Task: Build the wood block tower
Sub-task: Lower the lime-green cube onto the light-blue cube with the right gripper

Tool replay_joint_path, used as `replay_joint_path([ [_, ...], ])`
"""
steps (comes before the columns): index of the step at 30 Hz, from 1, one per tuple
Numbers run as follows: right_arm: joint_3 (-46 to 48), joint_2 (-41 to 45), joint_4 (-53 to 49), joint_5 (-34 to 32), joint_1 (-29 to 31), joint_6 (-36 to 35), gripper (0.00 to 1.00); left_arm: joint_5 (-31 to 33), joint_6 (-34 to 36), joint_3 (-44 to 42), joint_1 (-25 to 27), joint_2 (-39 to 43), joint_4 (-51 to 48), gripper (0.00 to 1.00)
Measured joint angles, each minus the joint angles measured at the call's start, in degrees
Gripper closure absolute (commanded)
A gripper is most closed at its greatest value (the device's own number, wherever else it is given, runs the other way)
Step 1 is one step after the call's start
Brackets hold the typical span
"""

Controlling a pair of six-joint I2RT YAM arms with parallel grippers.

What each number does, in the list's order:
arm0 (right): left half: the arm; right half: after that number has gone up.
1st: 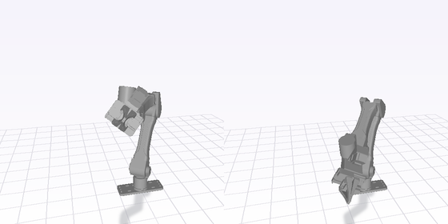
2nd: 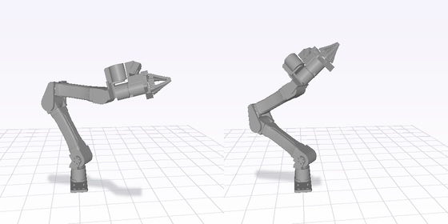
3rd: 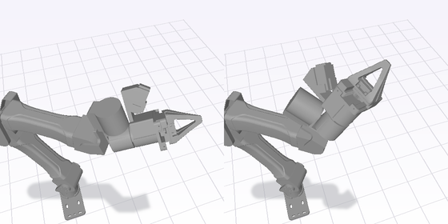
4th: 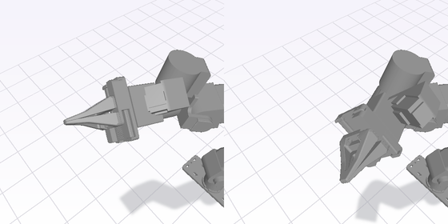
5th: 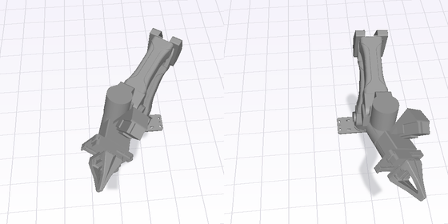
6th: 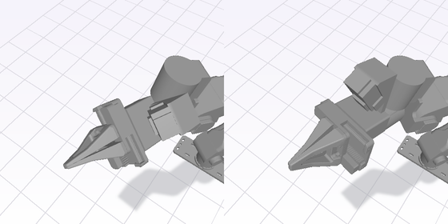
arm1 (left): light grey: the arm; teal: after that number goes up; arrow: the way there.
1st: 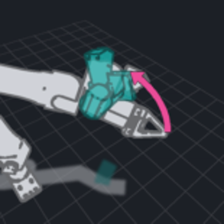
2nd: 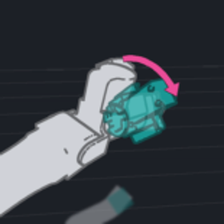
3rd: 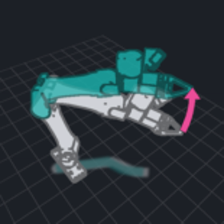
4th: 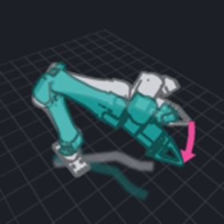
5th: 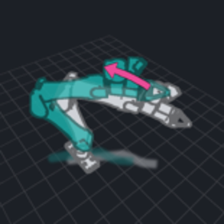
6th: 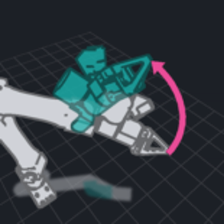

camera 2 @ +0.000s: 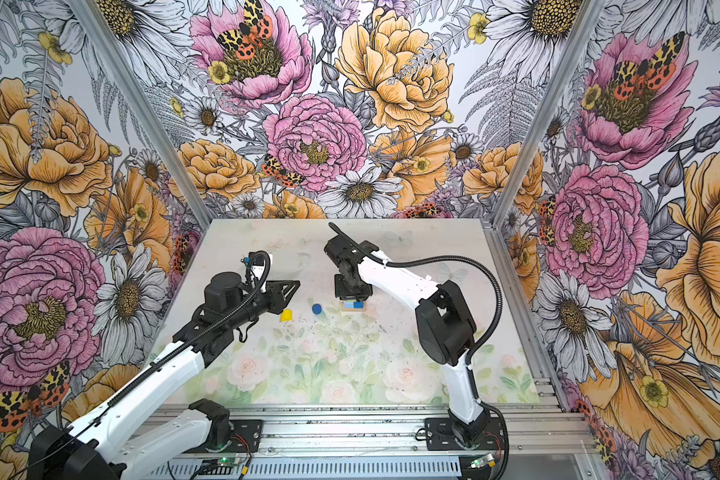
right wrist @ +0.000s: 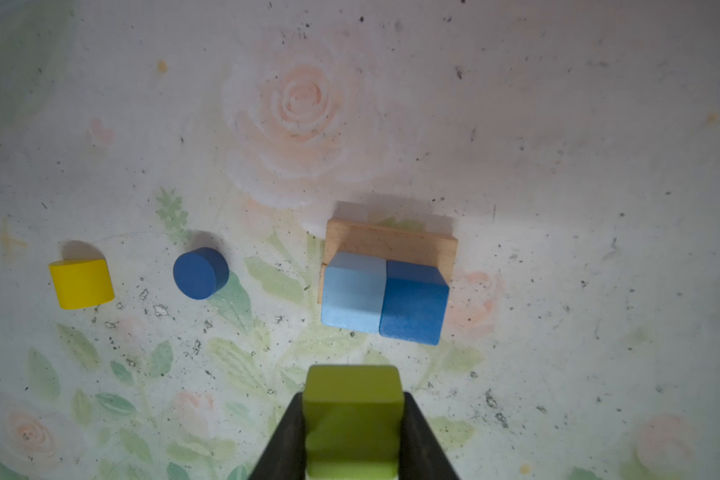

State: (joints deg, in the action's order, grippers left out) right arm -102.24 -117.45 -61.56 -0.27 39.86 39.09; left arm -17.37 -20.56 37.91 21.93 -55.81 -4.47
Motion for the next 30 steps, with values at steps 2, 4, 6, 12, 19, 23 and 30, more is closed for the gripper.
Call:
replay_joint_path([
  [2,-0.1,-0.6,-0.1,-0.2,0.1,0.4,1.0,0.0,0.0,-0.1,0.0,0.0,0.1,0.73],
  [4,-0.4,-1.1,-0.5,-0.2,0.1,0.6,1.0,0.0,0.0,-0.2,0.0,0.2,0.1,0.72],
  [6,-0.8,-1.5,-0.5,-0.2,0.1,0.9,1.0,0.0,0.0,-0.2,0.0,0.3,0.1,0.72],
  [12,-1.7,-2.5,-0.6,-1.3,0.1,1.8,1.0,0.0,0.0,-0.2,0.0,0.3,0.1,0.72],
  [19,-3.1,-3.8,-0.6,-1.5,0.1,2.1,1.0,0.0,0.0,-0.2,0.0,0.9,0.5,0.72],
  [23,-3.8,-4.1,-0.5,-1.6,0.1,2.1,1.0,0.0,0.0,-0.4,0.0,0.9,0.5,0.72],
  [30,-3.9,-5.1,-0.5,-1.6,0.1,2.1,0.99,0.0,0.0,-0.5,0.0,0.9,0.5,0.72],
])
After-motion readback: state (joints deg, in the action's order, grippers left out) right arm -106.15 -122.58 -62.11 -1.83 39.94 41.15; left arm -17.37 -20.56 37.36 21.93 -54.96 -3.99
